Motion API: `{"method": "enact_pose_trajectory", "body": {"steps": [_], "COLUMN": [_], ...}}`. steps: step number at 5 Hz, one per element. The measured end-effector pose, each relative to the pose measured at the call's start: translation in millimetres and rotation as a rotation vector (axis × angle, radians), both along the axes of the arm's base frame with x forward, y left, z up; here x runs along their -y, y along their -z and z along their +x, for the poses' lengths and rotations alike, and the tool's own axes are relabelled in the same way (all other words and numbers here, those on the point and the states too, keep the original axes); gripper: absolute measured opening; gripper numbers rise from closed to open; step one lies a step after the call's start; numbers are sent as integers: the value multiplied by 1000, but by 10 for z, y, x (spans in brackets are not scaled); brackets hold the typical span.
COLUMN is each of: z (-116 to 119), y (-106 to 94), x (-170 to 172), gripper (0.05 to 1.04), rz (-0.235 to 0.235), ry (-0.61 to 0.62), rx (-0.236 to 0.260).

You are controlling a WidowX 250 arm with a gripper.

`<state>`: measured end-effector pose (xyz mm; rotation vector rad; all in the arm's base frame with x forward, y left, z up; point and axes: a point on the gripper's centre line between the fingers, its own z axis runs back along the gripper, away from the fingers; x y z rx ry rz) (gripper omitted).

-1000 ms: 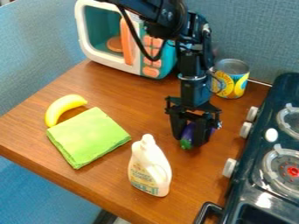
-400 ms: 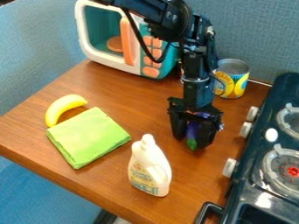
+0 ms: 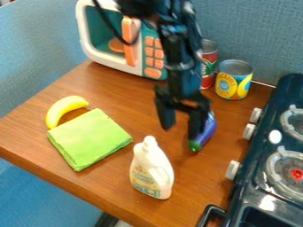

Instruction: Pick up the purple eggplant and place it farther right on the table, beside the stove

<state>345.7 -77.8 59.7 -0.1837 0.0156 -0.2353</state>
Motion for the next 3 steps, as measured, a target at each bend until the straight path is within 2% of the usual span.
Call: {"method": "enact_pose_trajectory", "body": {"steps": [1, 2, 3], "z": [-123, -393, -617], "y": [-297, -434, -396], "x": [-222, -516, -1027], "gripper": [990, 990, 991], "rz": [-28, 43, 99], "ry": [-64, -123, -195], "rx": [87, 100, 57]}}
